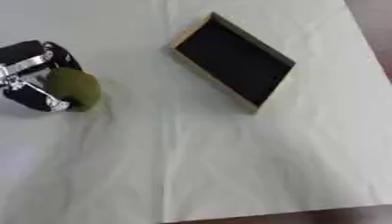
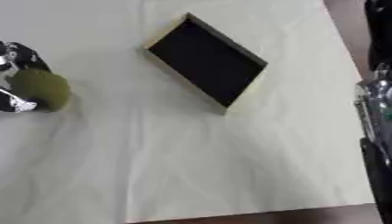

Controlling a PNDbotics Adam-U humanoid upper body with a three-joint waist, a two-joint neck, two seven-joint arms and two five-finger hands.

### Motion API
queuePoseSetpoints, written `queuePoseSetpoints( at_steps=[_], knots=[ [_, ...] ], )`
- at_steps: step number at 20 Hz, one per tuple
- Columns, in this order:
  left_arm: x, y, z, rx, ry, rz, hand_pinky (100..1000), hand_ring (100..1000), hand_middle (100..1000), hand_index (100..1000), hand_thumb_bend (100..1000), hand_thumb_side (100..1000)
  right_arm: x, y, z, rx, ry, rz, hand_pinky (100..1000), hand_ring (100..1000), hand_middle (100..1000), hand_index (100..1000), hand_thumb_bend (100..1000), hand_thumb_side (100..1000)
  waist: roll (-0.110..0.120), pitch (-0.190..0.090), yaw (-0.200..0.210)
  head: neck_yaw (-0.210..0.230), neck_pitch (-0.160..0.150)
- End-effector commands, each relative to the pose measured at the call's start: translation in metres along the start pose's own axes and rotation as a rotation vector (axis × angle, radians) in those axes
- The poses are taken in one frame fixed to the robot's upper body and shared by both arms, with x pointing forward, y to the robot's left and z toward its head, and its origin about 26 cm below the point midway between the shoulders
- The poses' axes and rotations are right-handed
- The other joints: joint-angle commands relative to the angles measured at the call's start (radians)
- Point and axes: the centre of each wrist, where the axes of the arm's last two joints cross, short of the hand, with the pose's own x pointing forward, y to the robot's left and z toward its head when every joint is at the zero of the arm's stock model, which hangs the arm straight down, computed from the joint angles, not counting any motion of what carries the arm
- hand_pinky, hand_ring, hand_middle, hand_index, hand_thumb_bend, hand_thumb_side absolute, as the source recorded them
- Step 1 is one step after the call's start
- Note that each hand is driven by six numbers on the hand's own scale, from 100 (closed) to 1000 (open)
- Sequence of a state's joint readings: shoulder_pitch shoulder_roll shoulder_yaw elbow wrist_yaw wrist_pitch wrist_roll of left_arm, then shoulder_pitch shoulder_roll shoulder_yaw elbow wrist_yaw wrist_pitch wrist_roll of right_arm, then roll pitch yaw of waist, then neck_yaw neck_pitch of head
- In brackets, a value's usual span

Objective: Pick up objects on the table and place them in the box.

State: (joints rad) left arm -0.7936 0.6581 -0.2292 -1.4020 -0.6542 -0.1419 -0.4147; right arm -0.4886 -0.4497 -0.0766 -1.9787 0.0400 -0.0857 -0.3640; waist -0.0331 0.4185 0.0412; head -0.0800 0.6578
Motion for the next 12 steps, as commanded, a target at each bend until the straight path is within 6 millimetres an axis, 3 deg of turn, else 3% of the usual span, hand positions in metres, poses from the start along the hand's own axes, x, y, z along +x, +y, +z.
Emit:
queuePoseSetpoints(
  at_steps=[1,8,12],
  knots=[
    [0.007,0.02,0.004,0.161,-0.002,-0.113,593,558,487,595,461,100,0.007,-0.003,-0.005,-0.001,-0.033,-0.003,840,708,631,729,100,650,0.001,-0.023,0.0,0.003,-0.006],
    [0.037,0.048,0.009,0.37,-0.103,-0.264,603,545,496,582,515,100,0.007,-0.004,-0.004,-0.005,-0.031,0.001,840,707,629,729,100,649,0.003,-0.025,0.0,0.006,-0.001],
    [0.065,0.07,0.011,0.446,-0.203,-0.293,595,531,507,594,527,100,0.007,-0.004,-0.005,-0.007,-0.035,0.004,839,705,628,728,100,642,0.006,-0.029,0.001,0.009,0.005]
  ],
)
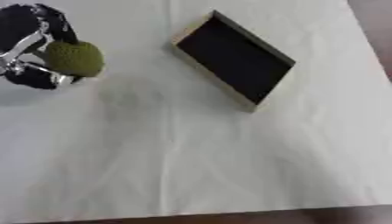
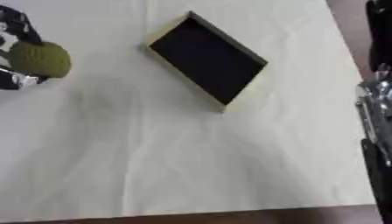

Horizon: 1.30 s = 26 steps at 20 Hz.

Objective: Pick up objects on the table and place them in the box.

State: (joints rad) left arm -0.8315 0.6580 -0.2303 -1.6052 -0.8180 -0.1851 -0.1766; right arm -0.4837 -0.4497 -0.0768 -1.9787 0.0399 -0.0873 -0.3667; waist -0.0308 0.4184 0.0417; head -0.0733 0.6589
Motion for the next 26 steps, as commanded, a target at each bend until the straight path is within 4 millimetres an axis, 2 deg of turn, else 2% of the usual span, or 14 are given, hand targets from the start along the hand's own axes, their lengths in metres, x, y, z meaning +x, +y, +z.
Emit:
queuePoseSetpoints(
  at_steps=[1,6,11,14,18,26],
  knots=[
    [0.014,0.033,-0.01,0.09,-0.078,-0.041,595,531,508,597,522,100,0.008,-0.004,-0.006,-0.005,-0.04,0.003,839,704,628,728,100,638,0.004,-0.031,0.0,0.004,0.007],
    [0.039,0.053,-0.037,0.159,-0.171,-0.002,591,532,506,595,510,100,0.009,-0.002,-0.007,0.002,-0.047,-0.004,838,704,629,728,100,632,0.004,-0.04,-0.007,0.011,0.015],
    [0.063,0.057,-0.067,0.188,-0.234,0.034,589,534,508,598,503,100,0.011,0.002,-0.009,0.005,-0.055,-0.028,837,703,630,728,100,619,-0.006,-0.049,-0.026,0.03,0.017],
    [0.075,0.048,-0.086,0.187,-0.248,0.047,579,530,504,594,491,100,0.012,0.006,-0.011,0.004,-0.061,-0.053,837,702,631,728,100,614,-0.018,-0.052,-0.044,0.046,0.015],
    [0.089,0.027,-0.11,0.157,-0.252,0.036,577,530,504,596,490,100,0.016,0.015,-0.014,0.004,-0.076,-0.103,836,702,632,728,100,604,-0.04,-0.052,-0.072,0.084,0.01],
    [0.094,-0.012,-0.13,0.101,-0.167,-0.004,556,528,499,591,441,100,0.024,0.033,-0.019,0.021,-0.095,-0.209,836,702,632,728,100,606,-0.07,-0.04,-0.133,0.142,-0.005]
  ],
)
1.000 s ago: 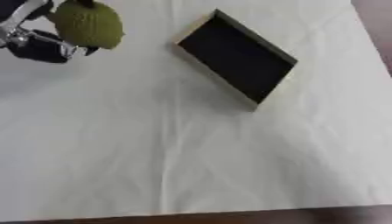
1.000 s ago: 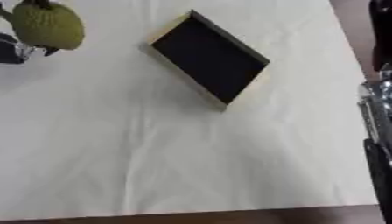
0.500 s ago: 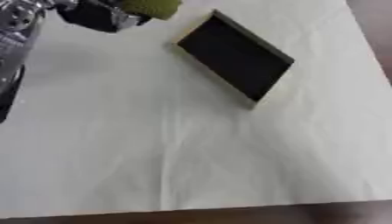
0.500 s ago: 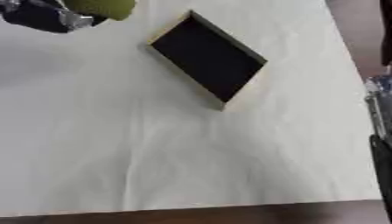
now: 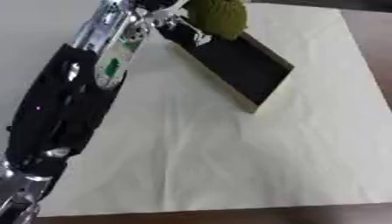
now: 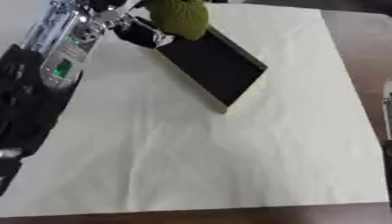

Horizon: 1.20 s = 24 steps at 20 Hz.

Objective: Pick up objects on the table and place them in the box.

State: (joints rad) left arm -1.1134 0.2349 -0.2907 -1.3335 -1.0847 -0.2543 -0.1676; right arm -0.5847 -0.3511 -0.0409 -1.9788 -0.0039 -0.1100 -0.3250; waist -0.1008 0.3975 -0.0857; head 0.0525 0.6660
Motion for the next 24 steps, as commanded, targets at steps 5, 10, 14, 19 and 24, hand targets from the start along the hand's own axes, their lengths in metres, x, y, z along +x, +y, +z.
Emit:
queuePoseSetpoints(
  at_steps=[5,10,14,19,24],
  knots=[
    [-0.004,-0.023,-0.014,-0.001,0.116,-0.02,565,532,499,592,411,100,0.01,0.012,-0.006,0.019,-0.031,-0.076,837,702,631,727,100,612,-0.008,-0.013,-0.031,0.05,-0.019],
    [-0.008,-0.043,-0.012,-0.027,0.158,-0.083,599,548,509,607,455,100,0.009,0.014,-0.005,0.021,-0.025,-0.092,838,703,631,727,100,617,-0.008,-0.012,-0.045,0.059,-0.022],
    [-0.01,-0.059,-0.007,-0.079,0.153,-0.107,687,628,591,702,524,100,0.008,0.012,-0.003,0.02,-0.017,-0.082,838,703,631,727,100,620,-0.004,-0.012,-0.043,0.053,-0.02],
    [-0.009,-0.068,-0.003,-0.156,0.11,-0.107,853,837,821,943,559,100,0.007,0.009,-0.002,0.013,-0.01,-0.066,838,704,631,727,100,623,-0.003,-0.01,-0.039,0.045,-0.014],
    [-0.012,-0.062,0.0,-0.135,0.105,-0.084,929,930,960,1000,590,392,0.006,0.007,-0.001,0.013,-0.006,-0.057,838,704,631,727,100,625,0.001,-0.01,-0.034,0.042,-0.008]
  ],
)
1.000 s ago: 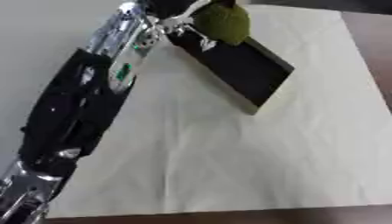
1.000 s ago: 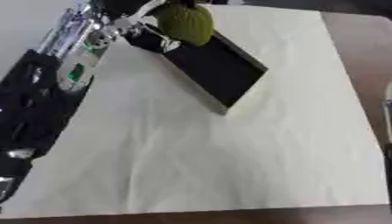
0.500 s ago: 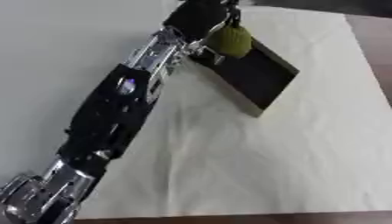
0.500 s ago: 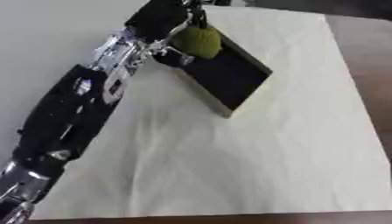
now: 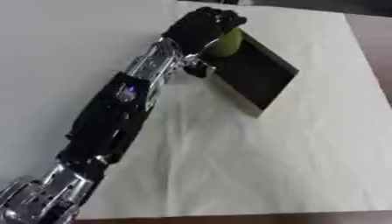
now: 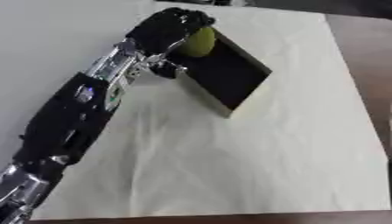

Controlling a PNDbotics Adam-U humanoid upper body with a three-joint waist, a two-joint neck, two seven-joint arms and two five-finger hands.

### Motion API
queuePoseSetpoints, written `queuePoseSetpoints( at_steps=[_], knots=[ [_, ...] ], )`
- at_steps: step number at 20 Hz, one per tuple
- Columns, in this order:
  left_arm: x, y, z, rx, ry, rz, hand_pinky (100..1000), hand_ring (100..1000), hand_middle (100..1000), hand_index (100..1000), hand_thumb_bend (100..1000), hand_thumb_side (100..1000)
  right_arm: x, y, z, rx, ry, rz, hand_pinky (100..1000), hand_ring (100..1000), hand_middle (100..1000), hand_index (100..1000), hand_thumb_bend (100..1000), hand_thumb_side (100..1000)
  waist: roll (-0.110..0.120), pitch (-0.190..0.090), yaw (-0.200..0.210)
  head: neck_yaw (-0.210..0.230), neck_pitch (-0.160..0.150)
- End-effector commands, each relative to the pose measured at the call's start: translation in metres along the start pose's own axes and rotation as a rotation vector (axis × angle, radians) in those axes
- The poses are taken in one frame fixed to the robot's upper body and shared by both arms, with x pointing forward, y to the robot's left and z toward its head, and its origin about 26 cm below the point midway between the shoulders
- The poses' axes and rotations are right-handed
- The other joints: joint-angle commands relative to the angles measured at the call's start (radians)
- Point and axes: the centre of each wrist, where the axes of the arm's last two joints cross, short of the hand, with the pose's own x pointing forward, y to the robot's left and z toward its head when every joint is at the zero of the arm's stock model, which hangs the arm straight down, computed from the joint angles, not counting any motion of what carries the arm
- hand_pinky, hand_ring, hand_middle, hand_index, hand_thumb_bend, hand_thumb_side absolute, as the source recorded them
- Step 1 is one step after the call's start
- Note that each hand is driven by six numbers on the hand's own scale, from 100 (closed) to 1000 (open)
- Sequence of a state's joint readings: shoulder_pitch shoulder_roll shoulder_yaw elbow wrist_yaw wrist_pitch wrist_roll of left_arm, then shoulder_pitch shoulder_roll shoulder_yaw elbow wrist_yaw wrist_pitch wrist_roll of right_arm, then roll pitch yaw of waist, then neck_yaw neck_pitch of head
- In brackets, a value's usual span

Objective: Pick up objects on the table and place them in the box.

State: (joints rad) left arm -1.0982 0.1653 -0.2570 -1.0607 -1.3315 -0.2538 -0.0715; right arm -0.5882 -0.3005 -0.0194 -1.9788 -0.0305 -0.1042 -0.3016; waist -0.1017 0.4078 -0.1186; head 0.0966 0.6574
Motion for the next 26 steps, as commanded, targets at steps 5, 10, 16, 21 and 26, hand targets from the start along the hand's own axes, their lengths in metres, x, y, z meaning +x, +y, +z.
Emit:
queuePoseSetpoints(
  at_steps=[5,10,16,21,26],
  knots=[
    [-0.006,0.028,0.0,0.168,0.031,0.061,888,913,921,989,524,354,0.008,-0.007,-0.006,-0.003,-0.037,0.026,837,704,632,727,100,621,0.003,-0.023,0.001,-0.004,0.001],
    [-0.012,0.074,0.016,0.474,0.063,0.206,822,840,830,868,279,325,0.008,-0.013,-0.006,-0.008,-0.043,0.056,836,703,632,727,100,610,0.018,-0.028,0.021,-0.025,0.014],
    [-0.027,0.147,0.081,0.774,0.053,0.49,755,793,779,832,181,330,0.009,-0.025,-0.007,-0.024,-0.056,0.12,836,703,633,726,100,602,0.045,-0.033,0.064,-0.094,0.027],
    [-0.034,0.176,0.149,0.899,0.043,0.641,735,774,760,821,170,328,0.009,-0.034,-0.007,-0.038,-0.067,0.167,835,702,633,726,100,595,0.059,-0.034,0.098,-0.136,0.027],
    [-0.054,0.156,0.189,0.955,0.049,0.724,732,772,757,817,151,362,0.01,-0.041,-0.008,-0.057,-0.077,0.203,835,702,634,726,100,591,0.065,-0.032,0.128,-0.161,0.031]
  ],
)
